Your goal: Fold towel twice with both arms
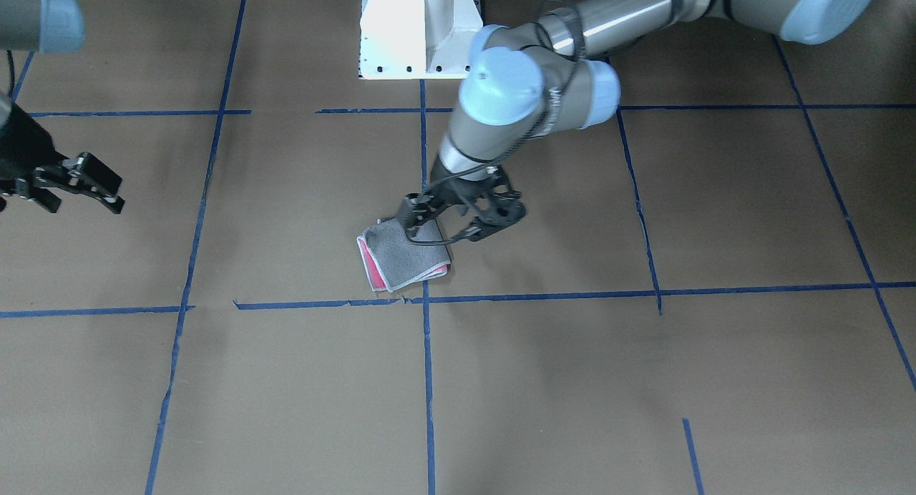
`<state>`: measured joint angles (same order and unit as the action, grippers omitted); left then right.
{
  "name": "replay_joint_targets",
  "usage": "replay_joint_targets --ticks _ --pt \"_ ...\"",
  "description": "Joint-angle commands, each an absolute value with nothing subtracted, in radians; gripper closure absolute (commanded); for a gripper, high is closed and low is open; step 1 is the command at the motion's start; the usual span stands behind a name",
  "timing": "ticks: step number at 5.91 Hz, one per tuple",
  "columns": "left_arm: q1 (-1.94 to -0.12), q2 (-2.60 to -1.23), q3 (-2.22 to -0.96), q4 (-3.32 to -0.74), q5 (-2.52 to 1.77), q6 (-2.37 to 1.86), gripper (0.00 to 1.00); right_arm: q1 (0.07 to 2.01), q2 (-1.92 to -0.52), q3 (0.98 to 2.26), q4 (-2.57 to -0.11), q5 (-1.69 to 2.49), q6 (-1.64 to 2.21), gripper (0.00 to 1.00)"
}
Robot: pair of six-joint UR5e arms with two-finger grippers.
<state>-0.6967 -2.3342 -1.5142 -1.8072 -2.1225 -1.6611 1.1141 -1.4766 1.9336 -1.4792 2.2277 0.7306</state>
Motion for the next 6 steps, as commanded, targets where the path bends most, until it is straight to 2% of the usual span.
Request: replay_joint_targets --ticks 1,2,3,4,5,6 --pt "-0.826 -2.094 -1.796 -1.627 -2.184 -1.337 0.0 1.254 -1.621 1.931 -1.48 2.232 0.391 0.0" --pt "-0.912 -1.971 -1.913 -1.514 -2.194 -1.12 0.0 1.352 -1.678 1.918 -1.514 2.235 0.189 0.0" --pt "-1.051 -1.859 -1.946 -1.462 -2.271 -0.889 0.0 1.465 -1.674 1.883 -1.62 2.287 -0.019 0.0" --pt "-1.212 -1.765 -1.93 -1.447 -2.363 -0.638 0.0 1.558 -1.675 1.817 -1.661 2.298 -0.195 0.0" --pt "-1.356 -1.72 -1.858 -1.378 -2.376 -0.363 0.0 1.642 -1.713 1.725 -1.661 2.362 -0.249 0.0" --pt "-1.47 -1.717 -1.736 -1.323 -2.376 -0.121 0.0 1.647 -1.732 1.707 -1.658 2.39 -0.229 0.0"
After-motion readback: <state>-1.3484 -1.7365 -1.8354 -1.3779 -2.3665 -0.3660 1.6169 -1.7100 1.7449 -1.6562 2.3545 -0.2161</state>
